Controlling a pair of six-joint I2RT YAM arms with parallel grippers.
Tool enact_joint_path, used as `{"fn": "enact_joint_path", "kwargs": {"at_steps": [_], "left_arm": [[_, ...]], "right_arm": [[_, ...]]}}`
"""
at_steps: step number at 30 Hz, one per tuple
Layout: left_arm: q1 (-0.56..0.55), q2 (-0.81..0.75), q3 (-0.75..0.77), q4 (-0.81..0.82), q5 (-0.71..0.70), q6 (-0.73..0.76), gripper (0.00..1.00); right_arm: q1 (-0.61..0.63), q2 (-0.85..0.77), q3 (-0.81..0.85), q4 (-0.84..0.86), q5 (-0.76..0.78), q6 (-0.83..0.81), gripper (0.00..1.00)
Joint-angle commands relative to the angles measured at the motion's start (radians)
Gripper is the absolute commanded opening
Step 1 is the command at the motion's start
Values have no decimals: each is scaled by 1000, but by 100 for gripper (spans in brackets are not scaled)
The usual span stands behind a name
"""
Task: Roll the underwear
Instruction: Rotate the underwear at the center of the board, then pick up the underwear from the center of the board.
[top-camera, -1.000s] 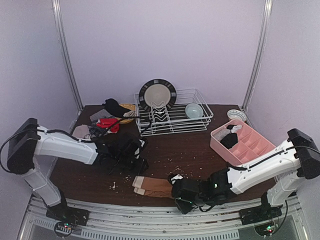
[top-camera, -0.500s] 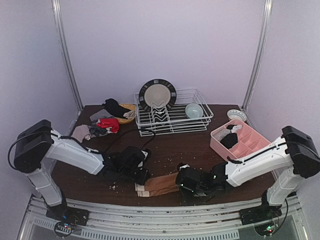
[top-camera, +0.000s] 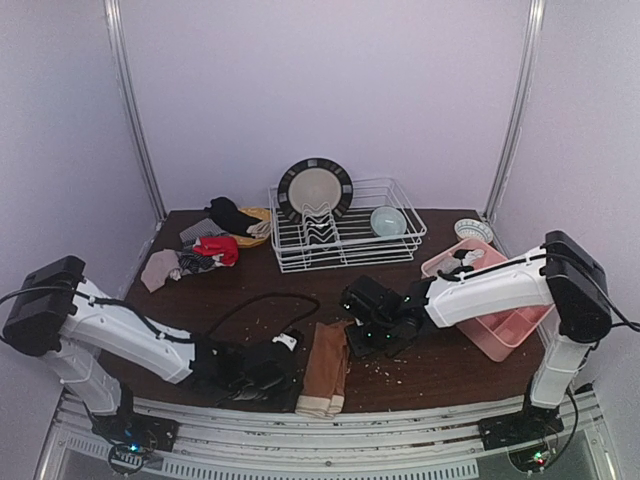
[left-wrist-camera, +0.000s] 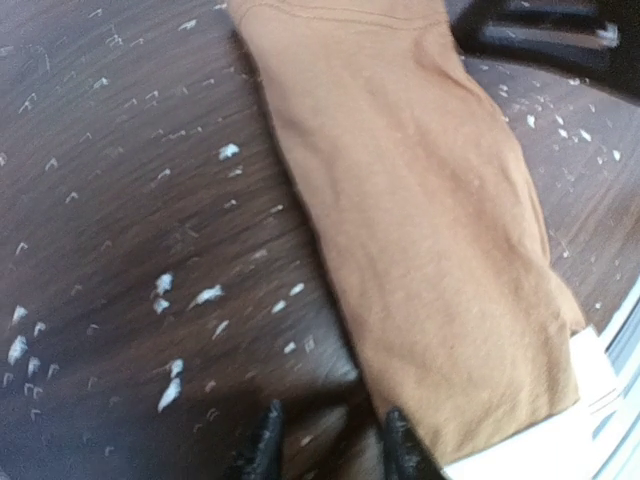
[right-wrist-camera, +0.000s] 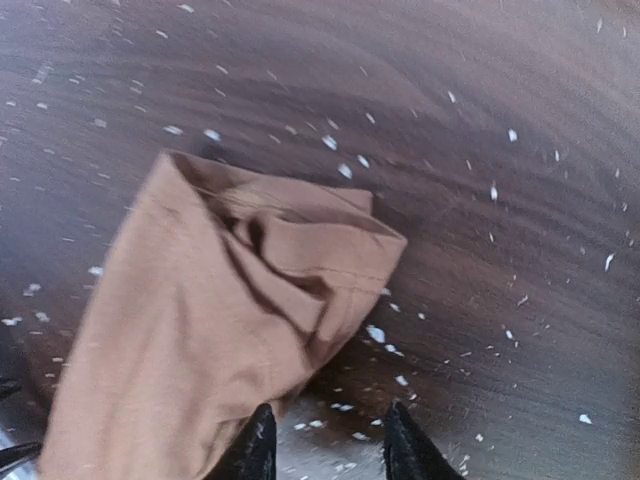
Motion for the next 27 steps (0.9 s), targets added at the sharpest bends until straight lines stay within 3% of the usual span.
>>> {"fn": "enact_joint_path", "kwargs": {"at_steps": [1,8,13,19,21,27], "left_arm": [[-21,-86,9,-127,-126,-89,42],[-35,-257,-131,-83,-173,-172,52],[-35,-314,-197,-30,-192,-180,56],[-35,-336,-194,-72,-187,-172,56],[-35,-352,-201,-84,-189,-177,56],[-35,-432,-246,-93,-200,-171,57]], "right_arm": [[24,-113,45,-129,8,-46,38],[190,-188,44,-127,-40,-3,39],[329,-58,120,-124,-6,-31,37],[361,38,195,-144,3,-140,37],[378,35,185,-140,-2,-237,43],[416,8,145,-128,22,-449,84]]}}
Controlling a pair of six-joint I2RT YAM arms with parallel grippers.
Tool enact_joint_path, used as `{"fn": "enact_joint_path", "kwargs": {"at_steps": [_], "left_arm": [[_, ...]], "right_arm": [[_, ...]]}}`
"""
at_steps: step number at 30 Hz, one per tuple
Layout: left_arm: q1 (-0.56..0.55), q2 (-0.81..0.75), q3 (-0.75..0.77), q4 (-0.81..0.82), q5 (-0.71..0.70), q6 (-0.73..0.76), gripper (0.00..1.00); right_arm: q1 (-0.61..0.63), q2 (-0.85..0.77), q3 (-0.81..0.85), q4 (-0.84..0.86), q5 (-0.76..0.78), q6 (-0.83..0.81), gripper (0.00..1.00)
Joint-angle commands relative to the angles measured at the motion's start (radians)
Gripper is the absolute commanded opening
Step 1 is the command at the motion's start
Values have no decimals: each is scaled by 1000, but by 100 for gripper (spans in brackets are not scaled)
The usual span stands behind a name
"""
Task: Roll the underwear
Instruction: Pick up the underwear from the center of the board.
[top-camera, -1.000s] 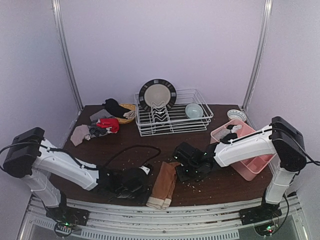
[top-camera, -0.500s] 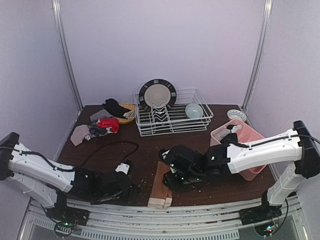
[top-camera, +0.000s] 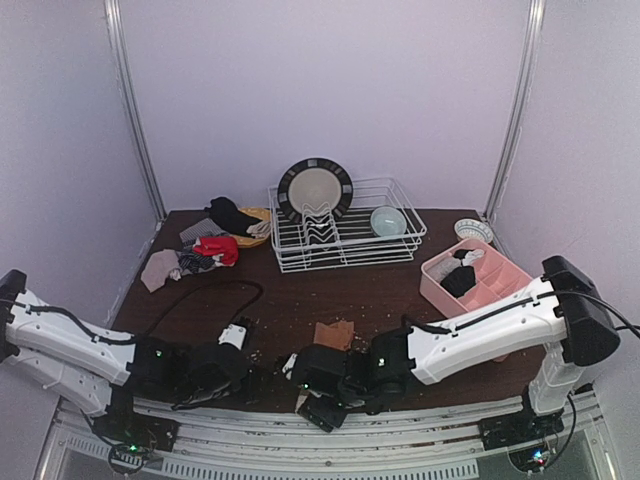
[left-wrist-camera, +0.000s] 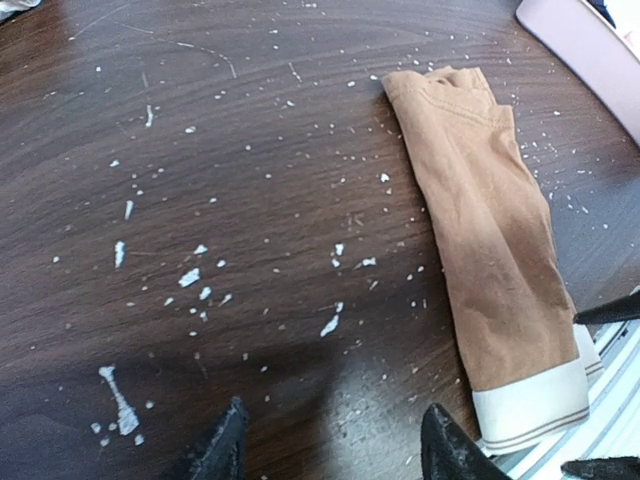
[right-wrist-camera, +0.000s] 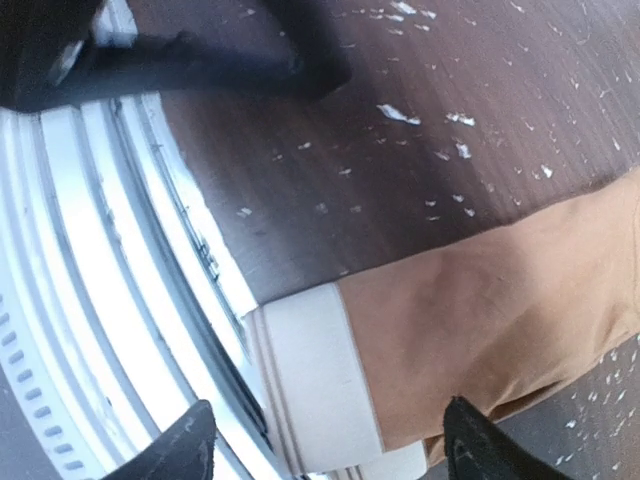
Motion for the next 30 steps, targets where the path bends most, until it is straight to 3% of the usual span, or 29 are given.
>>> {"fn": "enact_joint_path", "kwargs": {"at_steps": [1,7,15,25,30], "left_arm": [[-5,-68,-40,-9,-35,-9,57],[-5,-123,-65,-43,-55,-27,59],[-5,-124,-75,-49,-45,-41,59],[-5,-94,-64,-41,-38,-39,59],[-5,-93,-62,-49,-40,-40,59]], "right_arm": [[24,-17,-7,-20,38,-186,87],[21,75,53,-87,67,-256,90],[9,133,58,-124,61,-252,76],[3,155,51,-156,70,-231,33],[6,84,0,-105,-27,-206,15]]}}
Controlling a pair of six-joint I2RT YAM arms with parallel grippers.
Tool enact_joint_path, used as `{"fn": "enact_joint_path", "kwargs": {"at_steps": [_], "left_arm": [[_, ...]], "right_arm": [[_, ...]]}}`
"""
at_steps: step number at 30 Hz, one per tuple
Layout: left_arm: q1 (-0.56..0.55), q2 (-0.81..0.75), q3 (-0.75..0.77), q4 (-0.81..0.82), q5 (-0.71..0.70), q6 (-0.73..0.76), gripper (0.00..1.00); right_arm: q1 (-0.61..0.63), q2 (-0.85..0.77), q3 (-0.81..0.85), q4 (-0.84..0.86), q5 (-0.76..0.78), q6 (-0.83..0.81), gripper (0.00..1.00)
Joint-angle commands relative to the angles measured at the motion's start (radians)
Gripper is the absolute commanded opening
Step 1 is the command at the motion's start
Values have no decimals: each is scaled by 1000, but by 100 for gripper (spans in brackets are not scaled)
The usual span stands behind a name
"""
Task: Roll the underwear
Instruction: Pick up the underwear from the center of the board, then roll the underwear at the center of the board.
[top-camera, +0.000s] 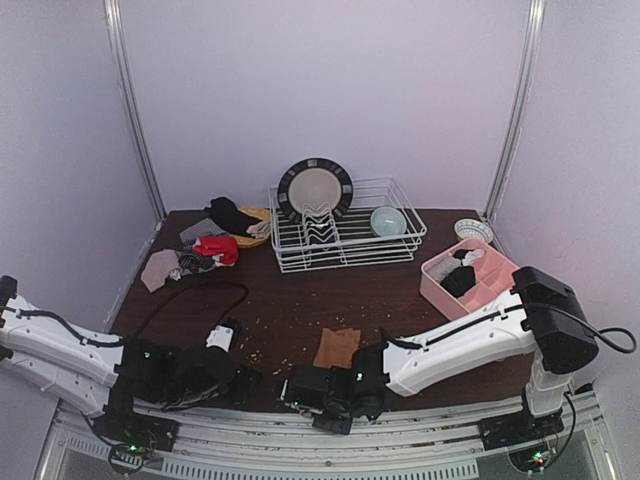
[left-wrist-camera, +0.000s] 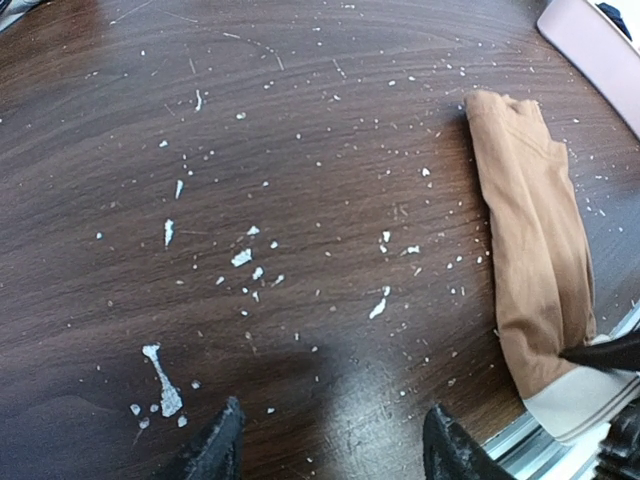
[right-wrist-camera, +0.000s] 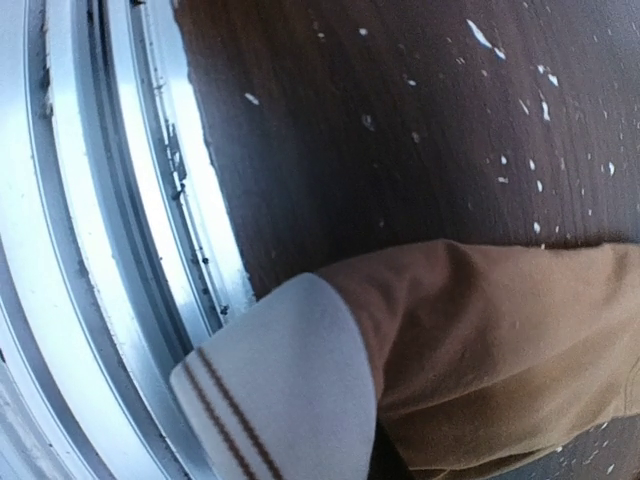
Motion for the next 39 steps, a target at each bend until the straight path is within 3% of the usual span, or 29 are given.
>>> {"fn": "enact_joint_path", "kwargs": {"at_steps": [1,5,10,15,17,20,23,27,28,32,39], "left_arm": [[-4,5,0,1,-10,-11,59],[-5,13,4,4,-7,-7,58],[-5,32,18,31,7,53,54],[-5,26,5,160,47,262,57],[-5,19,-15,249,87,361,67],[-5,17,-49,392,142,486,96],[-5,24,-124,613,225,636,98],[-5,81,-278,1135,344,861,98],[-5,100,-269,1157,360,924,98],[-3,227,-104,950,474,1140,97],[43,472,30,966,643,1225,93]], "right_arm": [[-8,-55,-58,4,-105,44,12],[-21,-113,-91,41,-224,87,0],[-93,-178,-137,81,-398,153,0],[-196,-184,-168,91,-637,206,0],[-228,-179,-180,87,-709,214,0],[-274,-179,-214,102,-778,232,0],[-327,-190,-271,160,-848,258,0],[-399,-204,-321,230,-930,277,0],[-411,-205,-328,236,-947,278,0],[-448,-188,-335,251,-1012,279,0],[-512,-172,-394,332,-1097,318,0]]}}
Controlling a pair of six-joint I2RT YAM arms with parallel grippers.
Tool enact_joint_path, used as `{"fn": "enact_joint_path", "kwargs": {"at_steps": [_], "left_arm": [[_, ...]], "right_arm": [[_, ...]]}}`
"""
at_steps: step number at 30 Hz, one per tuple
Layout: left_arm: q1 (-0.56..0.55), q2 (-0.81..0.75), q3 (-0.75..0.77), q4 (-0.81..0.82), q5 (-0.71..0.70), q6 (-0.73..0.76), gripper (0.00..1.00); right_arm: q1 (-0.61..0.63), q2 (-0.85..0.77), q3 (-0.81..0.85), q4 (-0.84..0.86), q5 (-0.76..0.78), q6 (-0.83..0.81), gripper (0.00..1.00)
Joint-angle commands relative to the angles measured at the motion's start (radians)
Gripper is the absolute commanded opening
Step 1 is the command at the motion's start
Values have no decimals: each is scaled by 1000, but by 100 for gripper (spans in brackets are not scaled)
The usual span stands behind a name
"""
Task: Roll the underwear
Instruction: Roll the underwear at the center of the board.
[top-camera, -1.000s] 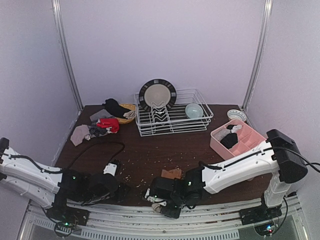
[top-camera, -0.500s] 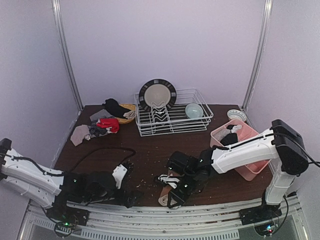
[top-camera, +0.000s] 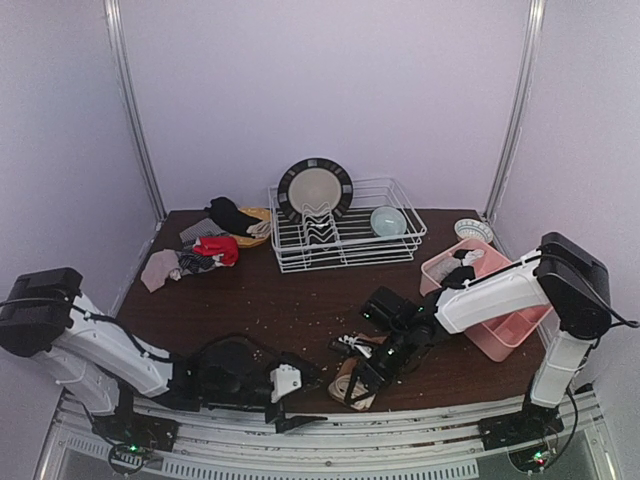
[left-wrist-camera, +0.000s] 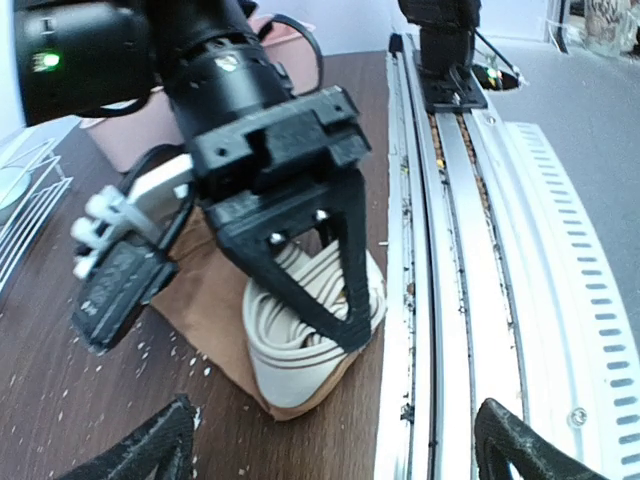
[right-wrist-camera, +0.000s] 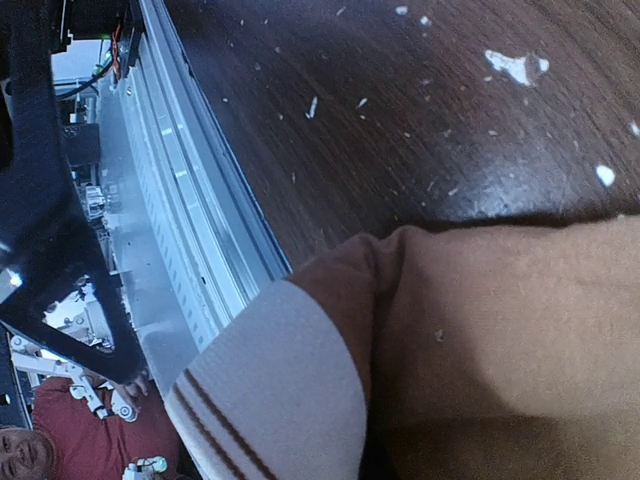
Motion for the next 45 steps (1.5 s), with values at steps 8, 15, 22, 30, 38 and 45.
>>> {"fn": "enact_joint_path", "kwargs": {"at_steps": [8,15,22,30,38,45], "left_arm": [[149,218,126,81,297,98,86],[199,284,218,-5,427,119,84],[226,363,287,-42,515,124,75],[281,409,355,-89,680,93,60],[282,463,429,-167,755,104,59],[284,492,455,-205,773,124,30]], "right_arm": [[-51,13,-74,86,-96,29,0],[-63,30,-117,155,-115,49,0],[-71,30,-143,177,-122,47,0],[-72,19,-139,138,-104,14,0],[-71,15,-138,122,-90,5,0],[-72,12,-139,130,-93,9,0]]}}
